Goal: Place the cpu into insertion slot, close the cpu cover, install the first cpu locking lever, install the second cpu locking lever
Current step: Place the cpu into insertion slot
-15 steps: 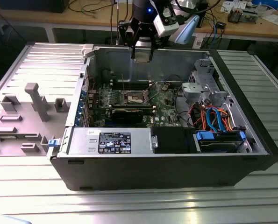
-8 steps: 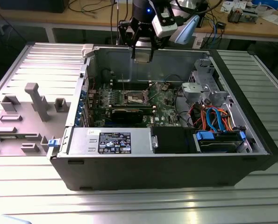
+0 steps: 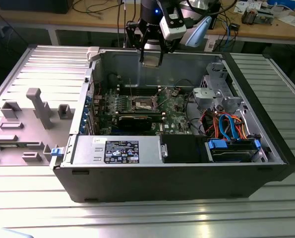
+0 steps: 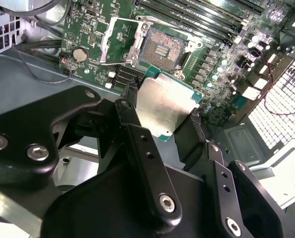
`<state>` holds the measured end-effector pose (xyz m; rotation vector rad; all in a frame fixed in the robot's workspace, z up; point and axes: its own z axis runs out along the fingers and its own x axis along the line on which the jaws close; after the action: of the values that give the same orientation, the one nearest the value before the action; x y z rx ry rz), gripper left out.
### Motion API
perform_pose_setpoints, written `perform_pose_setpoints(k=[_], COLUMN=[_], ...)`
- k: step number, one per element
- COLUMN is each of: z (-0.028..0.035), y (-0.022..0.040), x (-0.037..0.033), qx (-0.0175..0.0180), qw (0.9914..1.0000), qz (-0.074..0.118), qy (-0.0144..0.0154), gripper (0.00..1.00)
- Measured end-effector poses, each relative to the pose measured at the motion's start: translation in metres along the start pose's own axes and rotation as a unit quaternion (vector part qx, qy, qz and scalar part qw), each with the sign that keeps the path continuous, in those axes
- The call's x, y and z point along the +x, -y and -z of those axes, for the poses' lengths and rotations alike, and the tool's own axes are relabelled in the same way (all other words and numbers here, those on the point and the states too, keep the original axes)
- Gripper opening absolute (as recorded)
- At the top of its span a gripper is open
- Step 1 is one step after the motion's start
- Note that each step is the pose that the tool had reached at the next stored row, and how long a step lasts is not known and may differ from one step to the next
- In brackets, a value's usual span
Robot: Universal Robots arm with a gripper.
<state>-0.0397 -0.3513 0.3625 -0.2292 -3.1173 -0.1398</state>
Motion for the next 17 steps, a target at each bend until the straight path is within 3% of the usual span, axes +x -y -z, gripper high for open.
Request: perform_pose_setpoints(k=[6,10,15,17], z=[0.0,-0.0004,-0.0012,-0.0015], y=[0.0,0.0,0.0001,0.0001], x=[0.0,0.0,0.0,0.0], qx=[-0.0001,-0.0003,-0.0007,-0.001], qw=[1.0,0.9996,0.99786,0.99654], qz=[-0.002,-0.028,-0.065,-0.083], qy=[0.0002,0.0025,0.0058,0.0074], gripper=[0.54,0.54,0.54,0.54])
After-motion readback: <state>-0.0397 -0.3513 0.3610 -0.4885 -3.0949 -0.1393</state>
